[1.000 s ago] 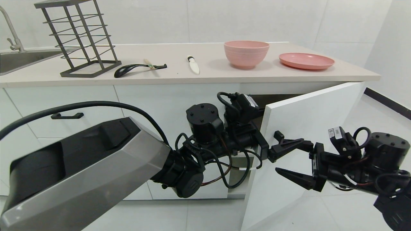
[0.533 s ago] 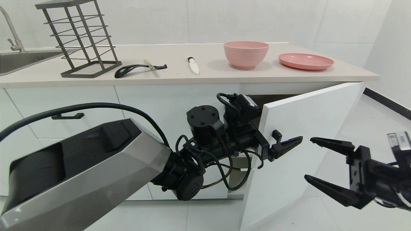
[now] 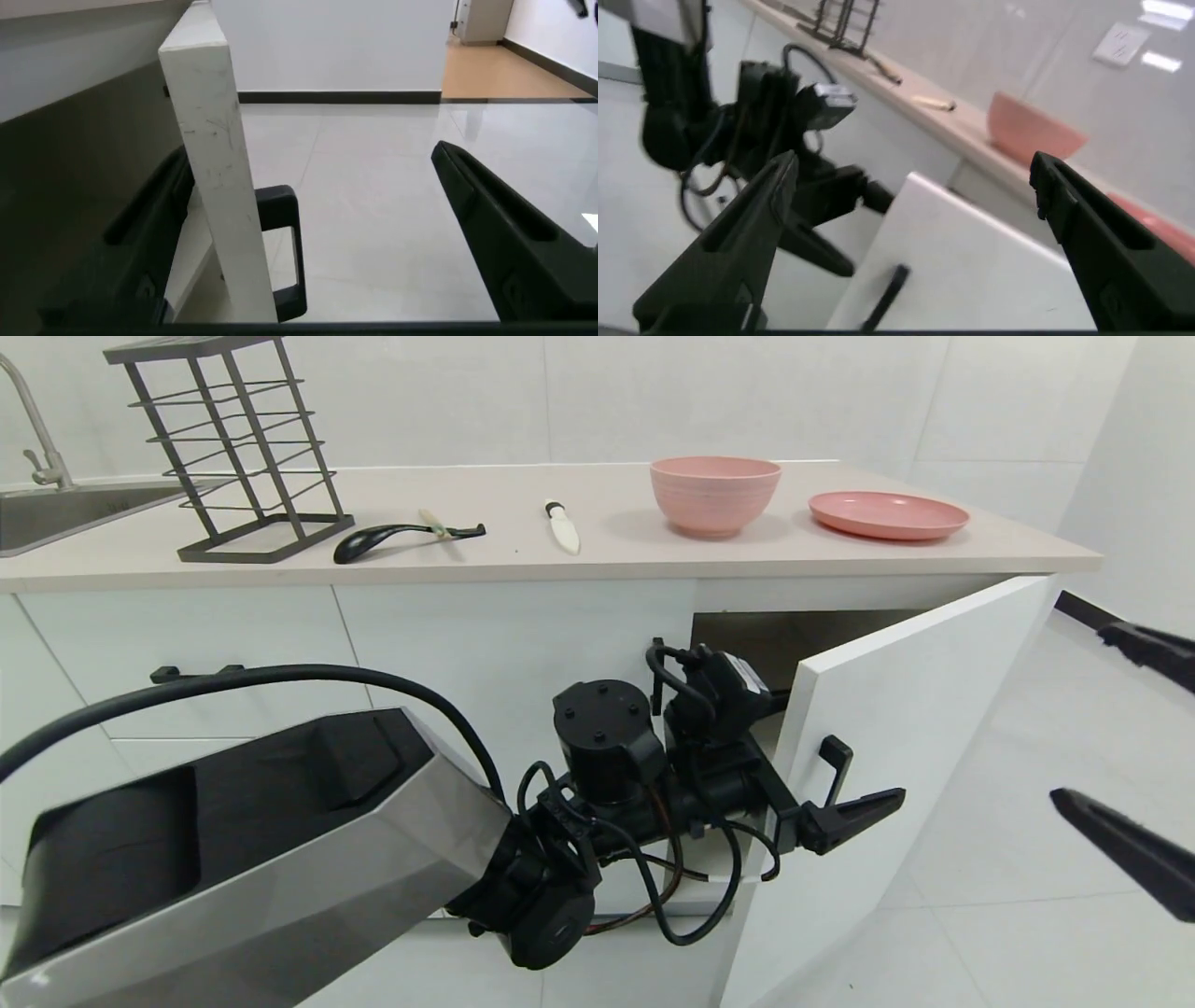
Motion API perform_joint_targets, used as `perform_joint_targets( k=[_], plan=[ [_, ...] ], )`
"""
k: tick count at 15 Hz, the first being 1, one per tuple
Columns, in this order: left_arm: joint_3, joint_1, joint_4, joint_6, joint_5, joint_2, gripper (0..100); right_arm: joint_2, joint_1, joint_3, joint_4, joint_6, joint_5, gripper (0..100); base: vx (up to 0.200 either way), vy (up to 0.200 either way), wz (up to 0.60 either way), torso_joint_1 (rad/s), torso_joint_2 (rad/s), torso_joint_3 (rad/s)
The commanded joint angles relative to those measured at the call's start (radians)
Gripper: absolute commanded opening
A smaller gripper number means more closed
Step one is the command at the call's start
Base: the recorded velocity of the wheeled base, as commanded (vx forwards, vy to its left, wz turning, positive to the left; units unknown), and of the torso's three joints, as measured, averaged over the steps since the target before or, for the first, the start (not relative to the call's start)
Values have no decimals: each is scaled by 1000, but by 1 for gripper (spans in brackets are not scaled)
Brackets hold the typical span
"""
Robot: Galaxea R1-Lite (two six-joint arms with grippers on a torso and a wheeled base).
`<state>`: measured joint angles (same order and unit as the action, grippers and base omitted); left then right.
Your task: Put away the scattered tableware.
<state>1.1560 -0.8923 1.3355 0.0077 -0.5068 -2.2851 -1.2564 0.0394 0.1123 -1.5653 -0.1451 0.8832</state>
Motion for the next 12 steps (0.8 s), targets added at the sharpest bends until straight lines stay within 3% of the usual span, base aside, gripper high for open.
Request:
perform_joint_targets(
  k=[1,6,12],
  plan=[
    [-5,-17,7,0,1,1,100,29,-13,30,1,-2,0,100,0,0,0,0,0,0],
    [4,-77,16,-23,1,-14,100,37,-13,69,-1,-2,0,100,0,0,0,0,0,0],
    [14,-122,28,-25,-18,-50,100,38,-7,115,-2,-2,2,100,0,0,0,0,0,0]
  ],
)
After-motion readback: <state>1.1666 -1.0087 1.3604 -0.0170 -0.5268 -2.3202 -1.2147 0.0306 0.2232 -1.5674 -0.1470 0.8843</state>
